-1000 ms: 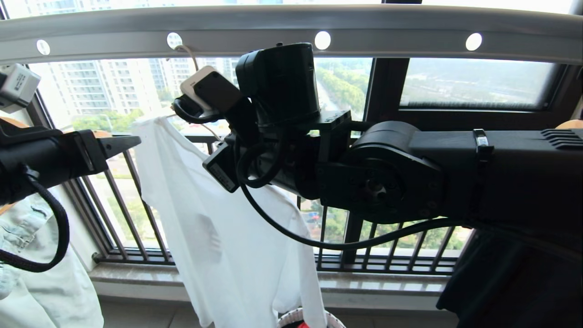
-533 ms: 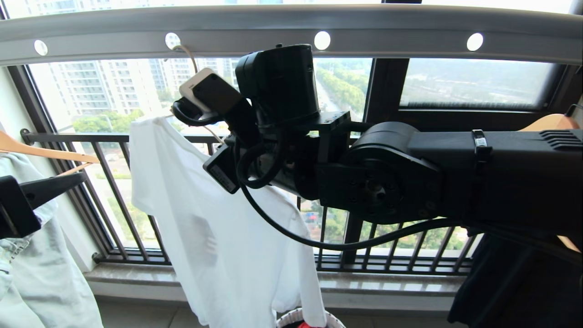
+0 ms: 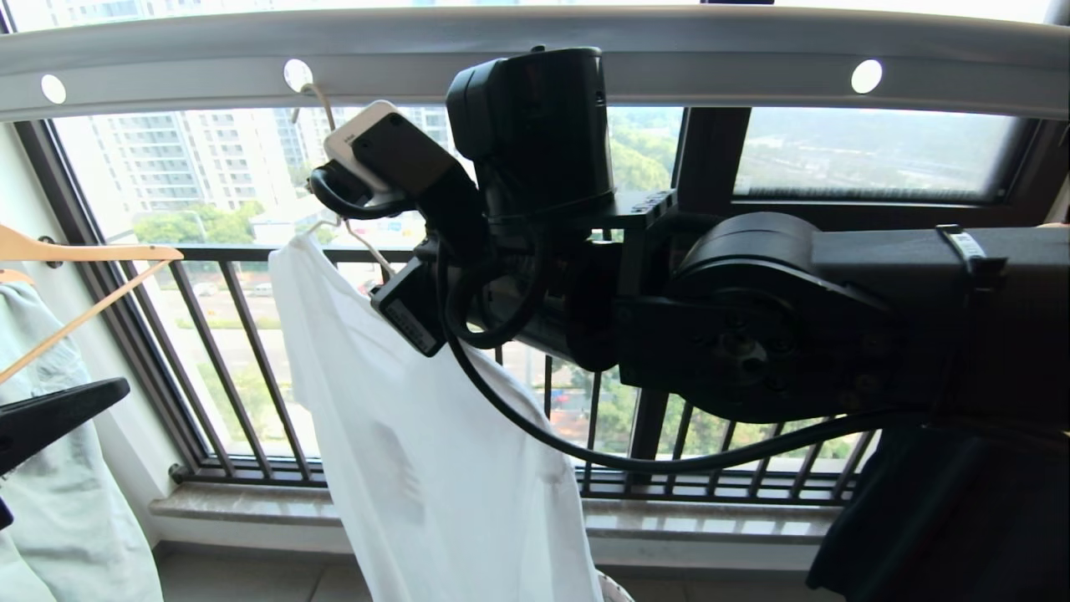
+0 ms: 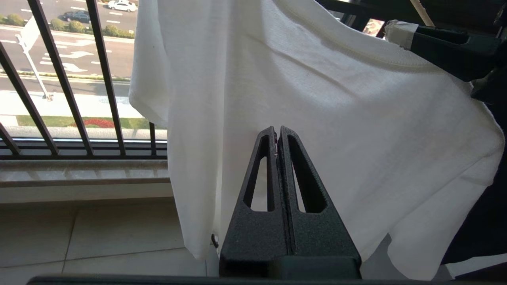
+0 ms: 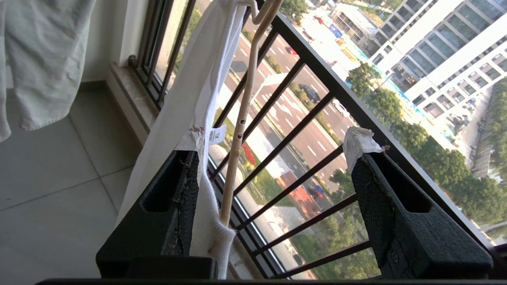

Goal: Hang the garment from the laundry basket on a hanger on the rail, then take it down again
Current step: Take the clothes off the clothes rack

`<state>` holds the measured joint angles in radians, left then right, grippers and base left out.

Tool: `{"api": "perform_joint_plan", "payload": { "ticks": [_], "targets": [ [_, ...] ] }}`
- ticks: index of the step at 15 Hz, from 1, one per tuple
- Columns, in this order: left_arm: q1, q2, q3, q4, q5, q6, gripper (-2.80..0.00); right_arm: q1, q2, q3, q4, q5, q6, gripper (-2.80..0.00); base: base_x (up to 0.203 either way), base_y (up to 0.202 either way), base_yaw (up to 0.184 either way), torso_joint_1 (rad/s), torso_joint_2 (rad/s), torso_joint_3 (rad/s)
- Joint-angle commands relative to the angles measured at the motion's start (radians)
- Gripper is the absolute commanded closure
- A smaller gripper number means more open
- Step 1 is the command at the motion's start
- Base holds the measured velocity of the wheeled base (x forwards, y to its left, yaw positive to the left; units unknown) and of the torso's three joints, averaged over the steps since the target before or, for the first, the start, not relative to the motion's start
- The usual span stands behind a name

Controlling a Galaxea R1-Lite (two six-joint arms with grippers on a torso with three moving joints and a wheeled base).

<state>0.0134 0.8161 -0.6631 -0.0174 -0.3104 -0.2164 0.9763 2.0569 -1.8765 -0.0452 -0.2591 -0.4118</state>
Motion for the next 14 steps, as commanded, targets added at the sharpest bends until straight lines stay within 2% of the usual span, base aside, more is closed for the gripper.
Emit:
{"api": "perform_joint_plan", "payload": {
  "ticks": [1,5,7,8,11,14],
  "targets": [
    [0.0,-0.005,0.031,-0.001,0.002,-0.003,0.0,0.042,-0.131,0.121,-0.04,0.0,-0.001,-2.8,0.0,0.0,0.0,0.0,0.0,0.0],
    [-0.002,-0.035,0.066,0.004,-0.009,0.0,0.0,0.13,-0.41,0.406,-0.167,0.0,-0.003,-2.8,0.0,0.0,0.0,0.0,0.0,0.0],
    [-0.003,-0.031,0.066,0.005,-0.057,-0.001,0.0,0.152,-0.529,0.49,-0.195,-0.003,-0.003,-2.8,0.0,0.0,0.0,0.0,0.0,0.0],
    [-0.003,-0.034,0.063,0.005,-0.072,0.0,0.0,0.157,-0.581,0.518,-0.201,-0.004,-0.003,0.0,0.0,0.0,0.0,0.0,0.0,0.0],
    [-0.05,-0.074,0.061,0.025,-0.148,-0.001,0.0,0.136,-0.68,0.673,-0.204,-0.001,0.02,0.0,0.0,0.0,0.0,0.0,0.0,0.0],
    [-0.118,-0.164,0.034,0.1,-0.179,-0.002,0.0,0.063,-0.661,0.768,-0.205,0.008,0.132,0.0,0.0,0.0,0.0,0.0,0.0,0.0]
  ]
}}
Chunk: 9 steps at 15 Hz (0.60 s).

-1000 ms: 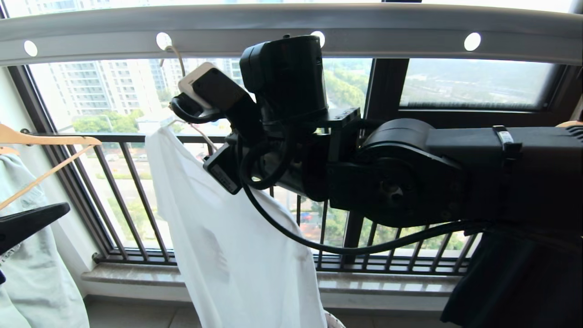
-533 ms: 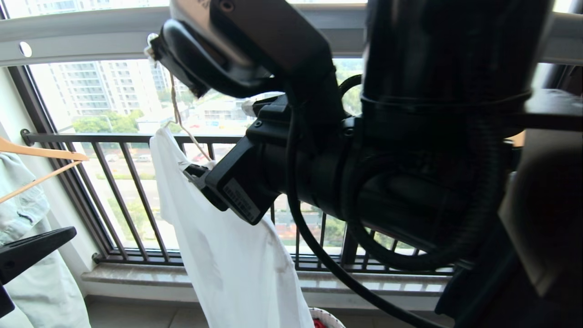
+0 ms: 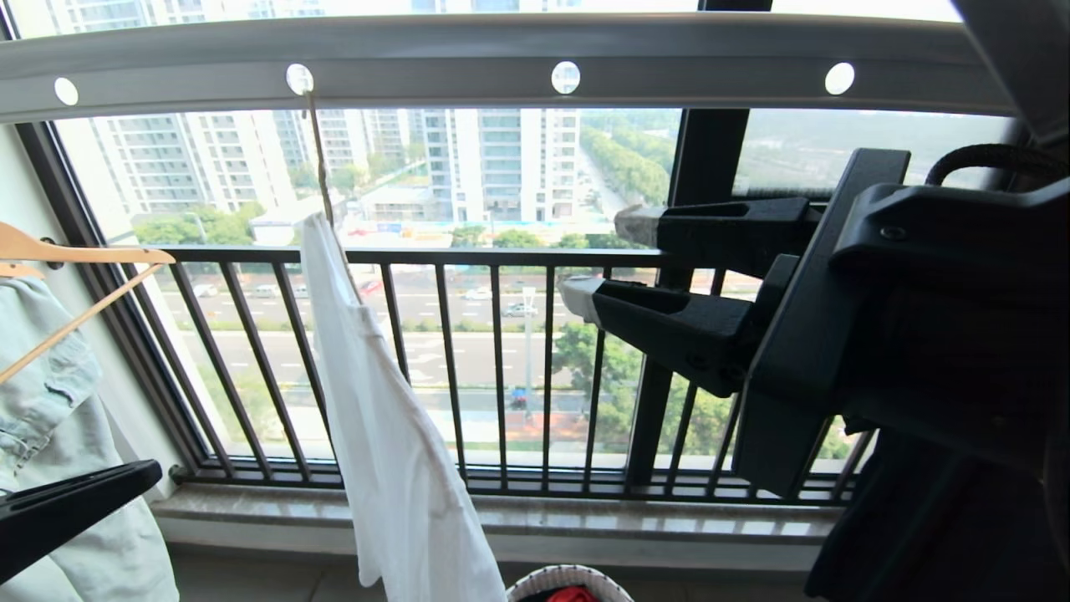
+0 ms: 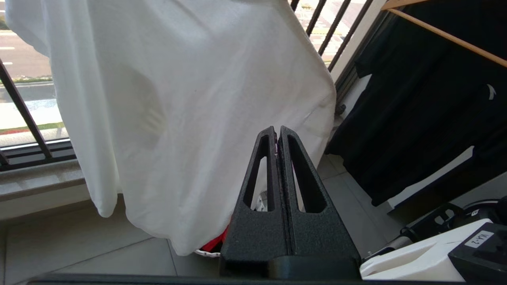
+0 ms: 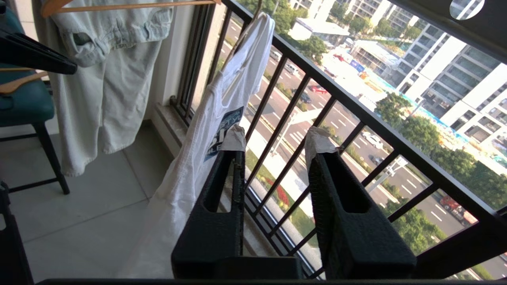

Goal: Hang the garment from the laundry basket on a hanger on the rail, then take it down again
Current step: Take the clothes off the clothes rack

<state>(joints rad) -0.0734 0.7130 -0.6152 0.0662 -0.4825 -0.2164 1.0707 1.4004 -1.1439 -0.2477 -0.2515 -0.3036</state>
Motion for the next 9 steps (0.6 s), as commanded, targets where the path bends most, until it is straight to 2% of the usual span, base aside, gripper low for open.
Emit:
{"api": "perform_joint_plan", "payload": {
  "ticks": [1,5,9],
  "targets": [
    [-0.045,-0.096,-0.027,0.045,-0.011,-0.003,0.0,-0.048,0.025,0.037,-0.005,0.002,0.048,0.0,0.0,0.0,0.0,0.0,0.0,0.0],
    [-0.054,-0.202,-0.068,0.104,-0.013,-0.004,0.0,-0.056,0.193,0.041,-0.084,0.003,0.127,0.0,0.0,0.0,0.0,0.0,0.0,0.0],
    [-0.051,-0.296,-0.02,0.105,-0.012,-0.021,0.0,-0.041,0.324,0.046,-0.172,-0.001,0.153,0.0,0.0,0.0,0.0,0.0,0.0,0.0]
  ]
}}
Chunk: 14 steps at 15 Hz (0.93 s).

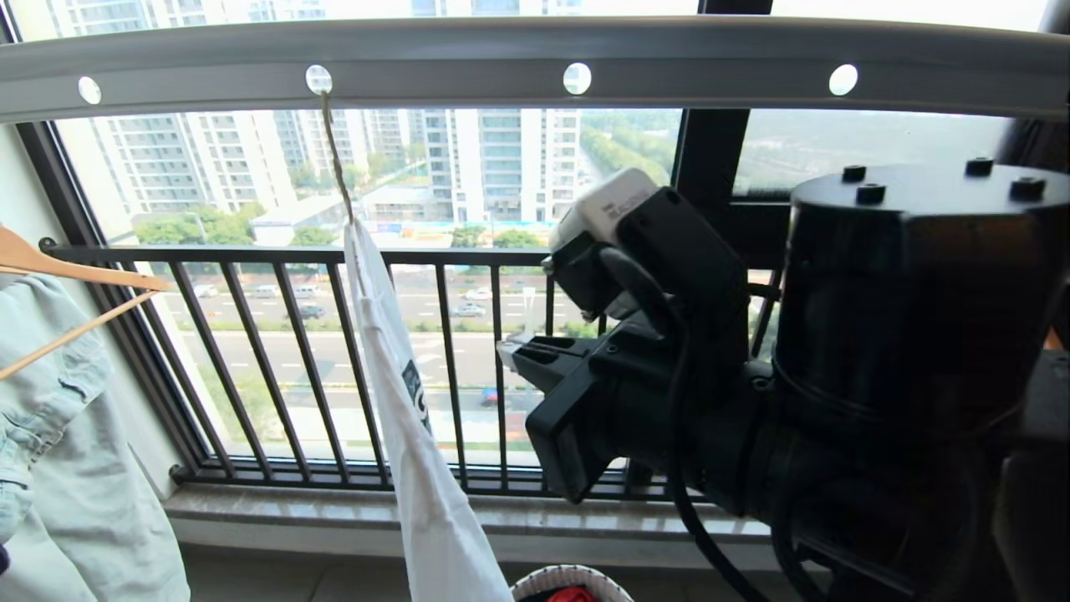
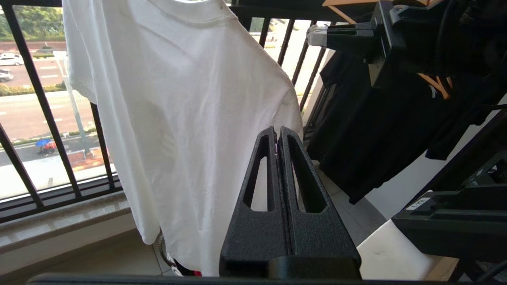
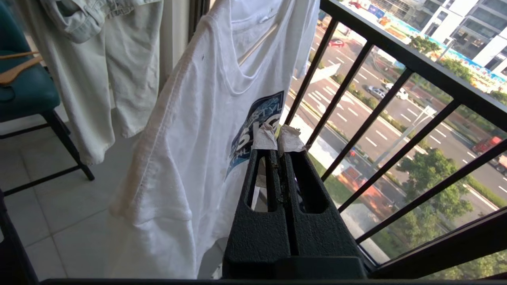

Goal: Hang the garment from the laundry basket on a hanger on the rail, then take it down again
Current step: Take the clothes off the clothes rack

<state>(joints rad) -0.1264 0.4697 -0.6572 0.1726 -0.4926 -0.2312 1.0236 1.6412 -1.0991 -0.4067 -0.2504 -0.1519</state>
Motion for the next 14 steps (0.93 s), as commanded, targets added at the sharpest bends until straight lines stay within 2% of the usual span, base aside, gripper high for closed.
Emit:
{"api": "perform_joint_plan", "payload": {
  "ticks": [1,7,9,14],
  "targets": [
    [0.012,-0.055,0.024,-0.002,-0.001,-0.008,0.0,0.008,0.102,0.002,-0.036,-0.004,0.017,0.0,0.0,0.0,0.0,0.0,0.0,0.0],
    [0.07,-0.072,0.019,-0.008,0.0,-0.008,0.0,0.135,0.11,0.035,-0.05,-0.007,0.02,0.0,0.0,0.0,0.0,0.0,0.0,0.0],
    [0.095,-0.091,0.019,-0.008,0.0,-0.008,0.0,0.18,0.137,0.015,-0.053,-0.012,0.013,0.0,0.0,0.0,0.0,0.0,0.0,0.0],
    [0.146,-0.127,0.022,-0.007,-0.001,-0.009,0.0,0.231,0.208,-0.062,-0.053,-0.015,0.002,0.0,0.0,0.0,0.0,0.0,0.0,0.0]
  ]
}}
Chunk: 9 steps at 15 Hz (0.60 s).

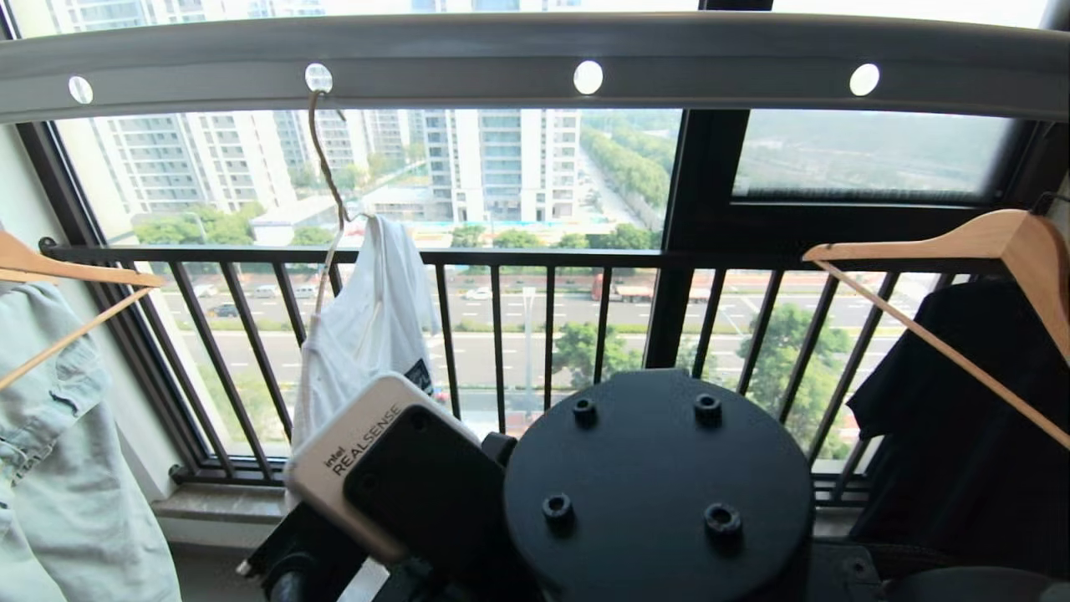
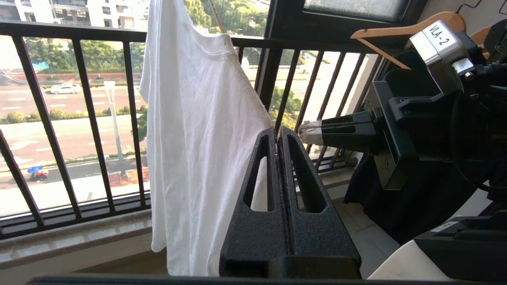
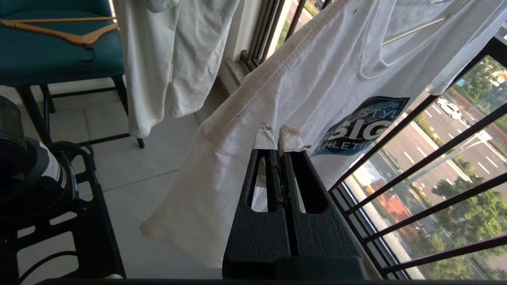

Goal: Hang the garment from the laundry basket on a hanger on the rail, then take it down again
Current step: Take the clothes off the clothes rack

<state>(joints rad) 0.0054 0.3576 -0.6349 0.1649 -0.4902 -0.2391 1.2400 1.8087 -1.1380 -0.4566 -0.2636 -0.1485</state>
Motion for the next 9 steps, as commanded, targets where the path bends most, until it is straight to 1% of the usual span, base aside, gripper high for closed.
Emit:
{"api": "perform_joint_plan", "payload": {
  "ticks": [1,2,6,7,9],
  "targets": [
    [0.016,-0.021,0.001,0.001,-0.004,-0.001,0.0,0.026,0.046,-0.027,-0.003,-0.003,-0.003,0.0,0.0,0.0,0.0,0.0,0.0,0.0],
    [0.016,-0.027,0.003,0.001,-0.002,-0.002,0.0,0.03,0.037,-0.024,-0.003,-0.009,-0.003,0.0,0.0,0.0,0.0,0.0,0.0,0.0],
    [0.015,-0.094,0.038,0.005,-0.002,-0.002,0.0,0.031,-0.09,0.029,0.001,-0.093,-0.003,0.0,0.0,0.0,0.0,0.0,0.0,0.0],
    [0.015,-0.109,0.046,0.006,-0.003,-0.001,0.0,0.019,-0.139,0.07,0.003,-0.102,-0.005,0.0,0.0,0.0,0.0,0.0,0.0,0.0],
    [0.013,-0.163,0.083,0.009,-0.005,-0.002,0.0,-0.054,-0.253,0.188,0.004,-0.109,-0.015,0.0,0.0,0.0,0.0,0.0,0.0,0.0]
  ]
}}
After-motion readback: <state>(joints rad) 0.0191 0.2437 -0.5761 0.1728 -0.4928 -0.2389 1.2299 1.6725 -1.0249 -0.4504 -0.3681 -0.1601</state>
